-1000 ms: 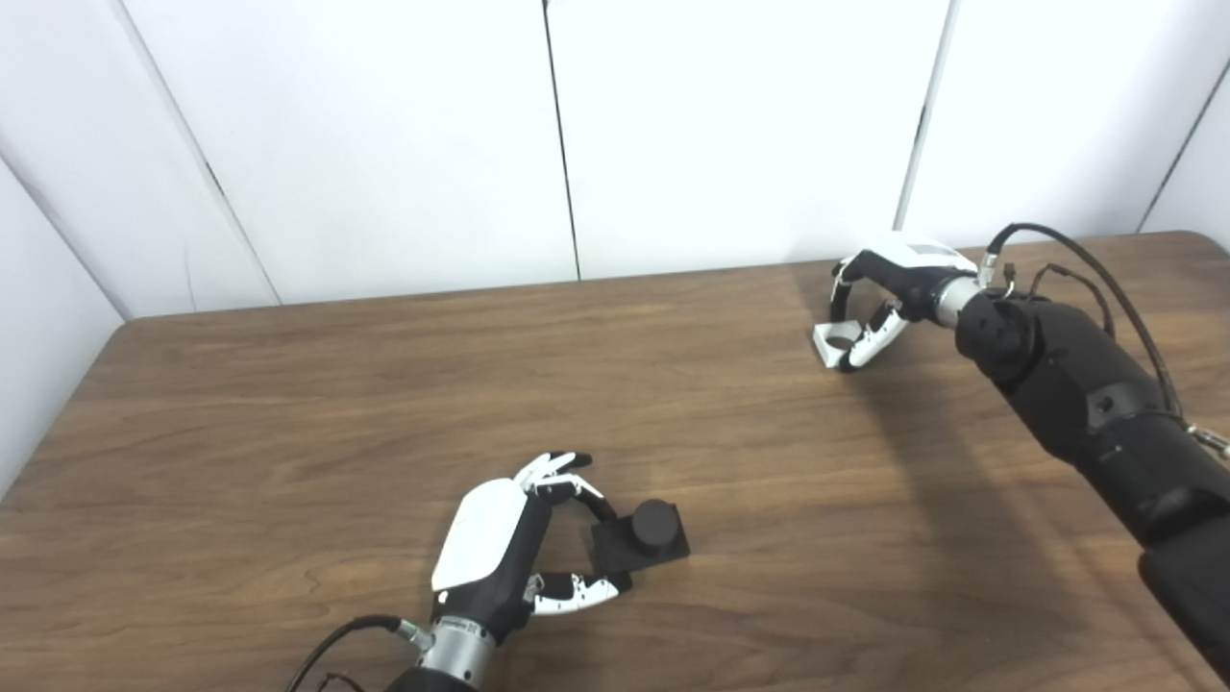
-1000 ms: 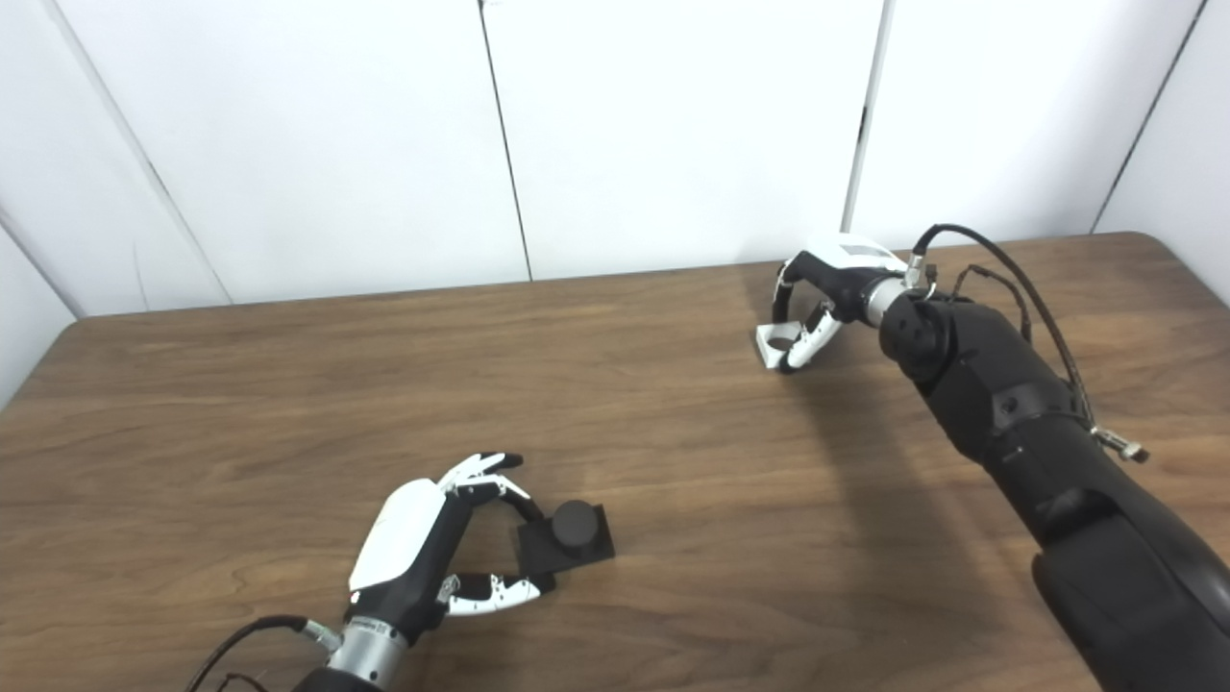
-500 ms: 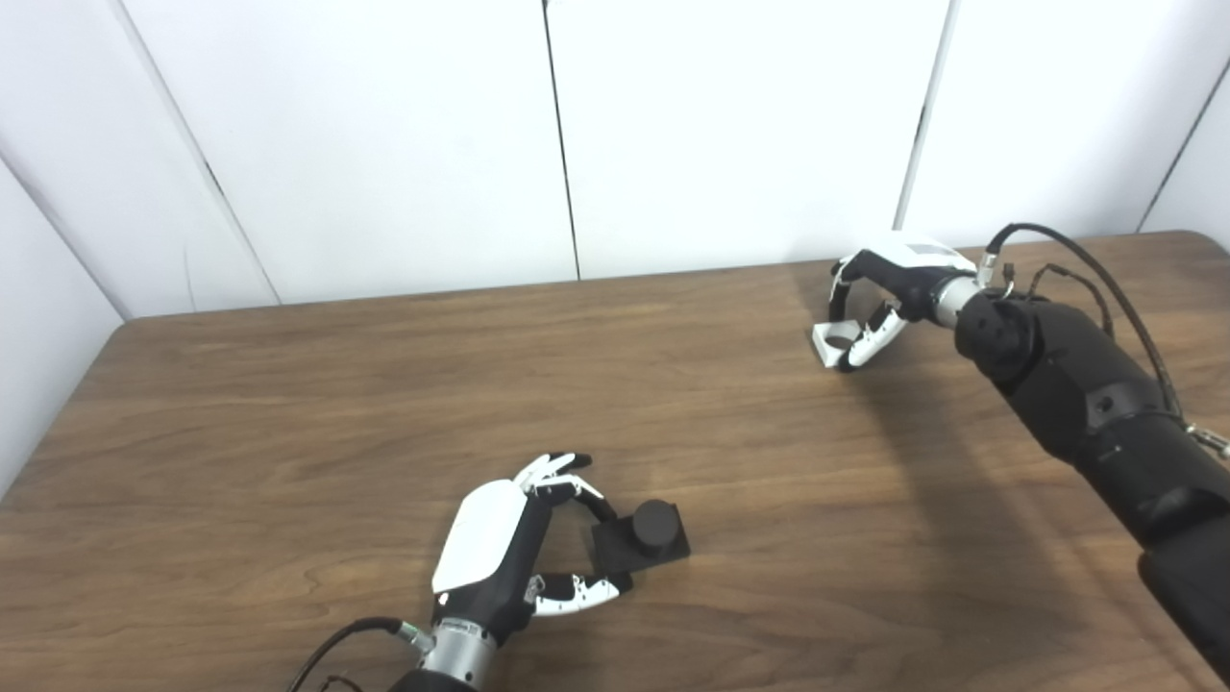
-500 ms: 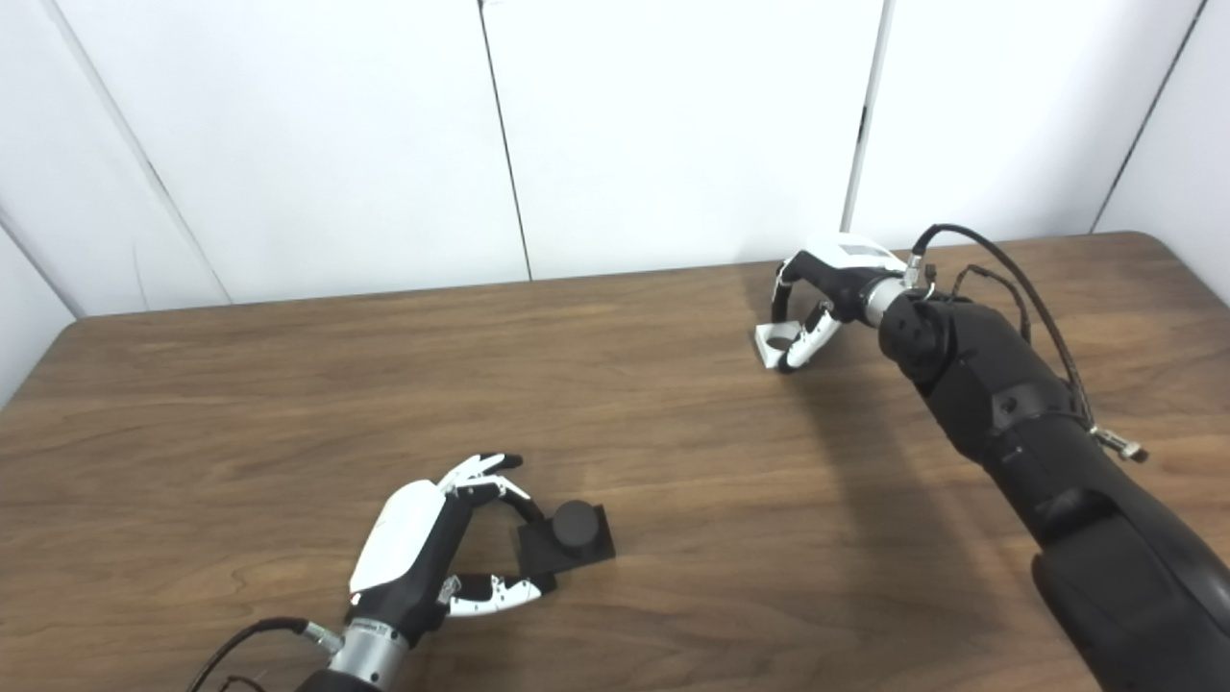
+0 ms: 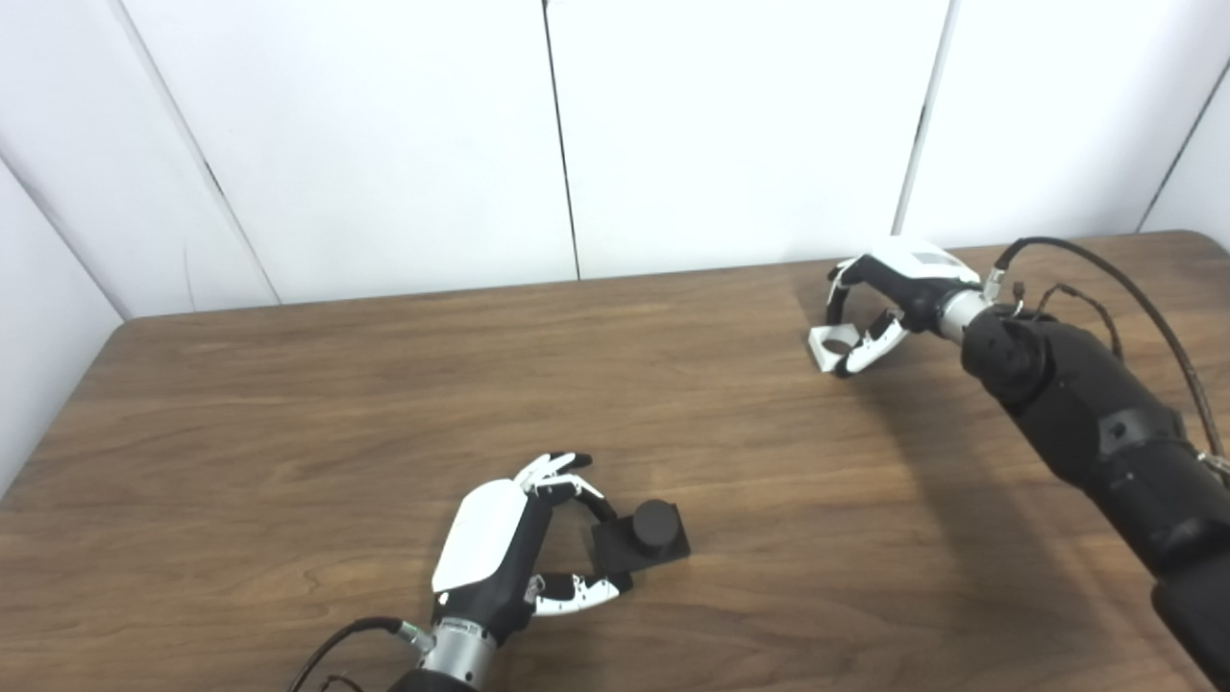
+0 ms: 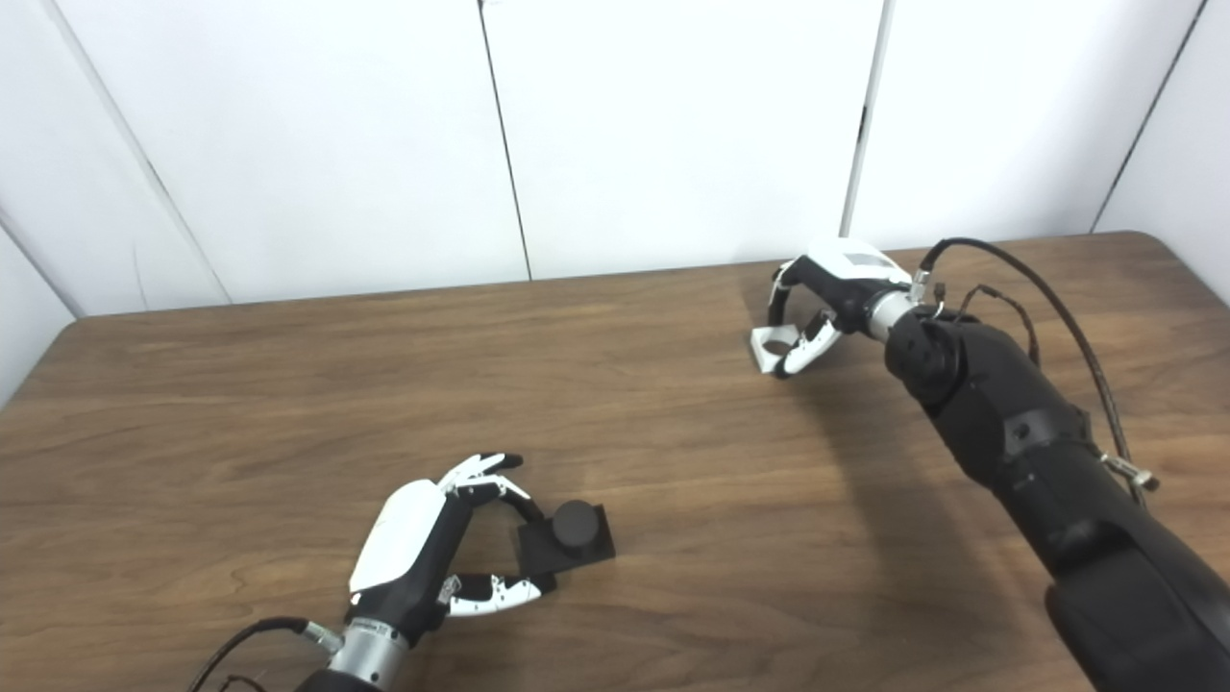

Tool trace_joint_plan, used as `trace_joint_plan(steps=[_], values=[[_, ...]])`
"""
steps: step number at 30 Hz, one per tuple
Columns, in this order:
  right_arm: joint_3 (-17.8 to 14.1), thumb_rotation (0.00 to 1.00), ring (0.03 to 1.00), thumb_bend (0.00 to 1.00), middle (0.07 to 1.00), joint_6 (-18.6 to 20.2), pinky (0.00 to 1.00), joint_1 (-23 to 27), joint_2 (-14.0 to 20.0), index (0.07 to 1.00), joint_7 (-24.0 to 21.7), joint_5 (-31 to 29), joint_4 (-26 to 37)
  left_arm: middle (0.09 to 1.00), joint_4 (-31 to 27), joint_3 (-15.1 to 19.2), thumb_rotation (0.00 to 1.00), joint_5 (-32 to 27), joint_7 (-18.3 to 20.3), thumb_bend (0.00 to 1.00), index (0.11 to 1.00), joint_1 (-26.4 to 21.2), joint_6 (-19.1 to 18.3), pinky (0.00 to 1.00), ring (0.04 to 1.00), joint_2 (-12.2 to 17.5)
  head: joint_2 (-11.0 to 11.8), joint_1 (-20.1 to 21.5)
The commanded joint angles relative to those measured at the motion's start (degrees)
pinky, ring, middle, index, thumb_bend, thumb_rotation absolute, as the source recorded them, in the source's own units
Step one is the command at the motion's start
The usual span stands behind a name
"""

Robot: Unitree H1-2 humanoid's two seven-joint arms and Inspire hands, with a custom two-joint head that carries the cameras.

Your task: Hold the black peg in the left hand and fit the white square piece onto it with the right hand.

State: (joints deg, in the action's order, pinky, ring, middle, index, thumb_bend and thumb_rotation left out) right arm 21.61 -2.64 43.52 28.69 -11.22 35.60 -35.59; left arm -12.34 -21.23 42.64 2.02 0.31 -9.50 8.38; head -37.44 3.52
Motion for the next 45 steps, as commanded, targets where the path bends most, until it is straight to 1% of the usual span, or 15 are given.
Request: trace_joint_plan(steps=[1,6,9,13,18,24,27,30,33,35,36,40,45], values=[[-1.2,0.14,0.943,0.52,0.880,-0.7,0.88,2.2,1.7,0.491,-0.3,-0.3,4.3,0.867,1.3,-1.7,0.08,0.7,3.4,0.50,0.493,1.4,-1.5,0.81,0.919,0.2,-0.1,0.0],[-2.3,0.15,0.952,0.52,0.882,-0.4,0.90,0.5,2.6,0.491,-1.8,-1.0,10.5,0.867,1.2,-1.9,0.08,0.7,3.2,0.50,0.493,1.5,-1.7,0.81,0.917,0.1,-0.2,-0.4],[-3.7,0.15,0.950,0.53,0.879,0.1,0.91,-1.7,2.9,0.490,-3.3,-1.9,17.5,0.867,1.2,-2.0,0.08,0.8,3.2,0.50,0.493,1.5,-1.7,0.81,0.918,0.2,-0.2,-0.4],[-5.2,0.14,0.955,0.53,0.884,0.3,0.88,-4.4,3.3,0.490,-5.5,-3.1,26.2,0.866,1.1,-2.0,0.08,0.9,3.2,0.50,0.493,1.7,-2.0,0.81,0.917,0.2,-0.3,-0.6],[-6.2,0.14,0.954,0.53,0.889,2.5,0.84,-8.3,3.2,0.490,-9.6,-3.7,38.6,0.865,1.6,-2.0,0.08,0.8,2.7,0.50,0.493,1.6,-1.6,0.81,0.915,0.1,-0.3,-0.8],[-6.9,0.14,0.959,0.53,0.892,4.9,0.82,-12.1,2.1,0.490,-13.7,-5.9,49.0,0.866,1.5,-2.1,0.08,1.1,2.9,0.50,0.493,1.5,-1.9,0.82,0.917,0.2,-0.3,-0.9],[-6.6,0.15,0.967,0.53,0.895,6.6,0.85,-13.5,1.5,0.490,-15.9,-5.7,53.6,0.868,1.5,-2.1,0.08,1.2,3.1,0.50,0.493,1.4,-2.0,0.82,0.917,0.2,-0.4,-1.1],[-6.4,0.15,0.973,0.53,0.895,6.2,0.87,-14.8,0.9,0.490,-17.2,-6.7,56.5,0.870,1.5,-2.0,0.08,1.1,3.2,0.50,0.494,1.4,-2.4,0.81,0.919,0.0,-0.4,-1.1],[-6.1,0.15,0.976,0.53,0.895,6.8,0.89,-16.1,0.0,0.490,-18.5,-7.2,59.1,0.870,1.5,-2.1,0.08,1.3,3.2,0.50,0.493,1.3,-2.3,0.82,0.920,0.2,-0.4,-1.1],[-5.7,0.15,0.979,0.53,0.894,7.3,0.89,-16.8,-0.4,0.490,-19.6,-7.1,60.6,0.867,1.4,-2.3,0.08,1.8,3.1,0.50,0.493,1.2,-2.3,0.84,0.915,0.4,-0.4,-1.1],[-5.6,0.15,0.985,0.53,0.898,7.5,0.89,-17.1,-0.6,0.490,-20.2,-7.0,61.1,0.867,1.3,-2.3,0.08,1.9,3.2,0.50,0.493,1.2,-2.3,0.87,0.916,0.4,-0.4,-1.1],[-4.7,0.15,0.986,0.52,0.903,7.4,0.89,-18.5,-1.4,0.490,-21.4,-6.9,62.7,0.863,1.8,-2.4,0.08,2.2,2.8,0.50,0.493,0.9,-2.0,0.94,0.914,0.4,-0.3,-0.9],[-3.6,0.15,0.984,0.52,0.904,7.0,0.88,-20.2,-2.8,0.490,-21.9,-5.4,63.6,0.864,2.1,-2.3,0.08,1.6,2.7,0.50,0.493,0.8,-1.7,0.97,0.921,0.3,-0.3,-0.9]])
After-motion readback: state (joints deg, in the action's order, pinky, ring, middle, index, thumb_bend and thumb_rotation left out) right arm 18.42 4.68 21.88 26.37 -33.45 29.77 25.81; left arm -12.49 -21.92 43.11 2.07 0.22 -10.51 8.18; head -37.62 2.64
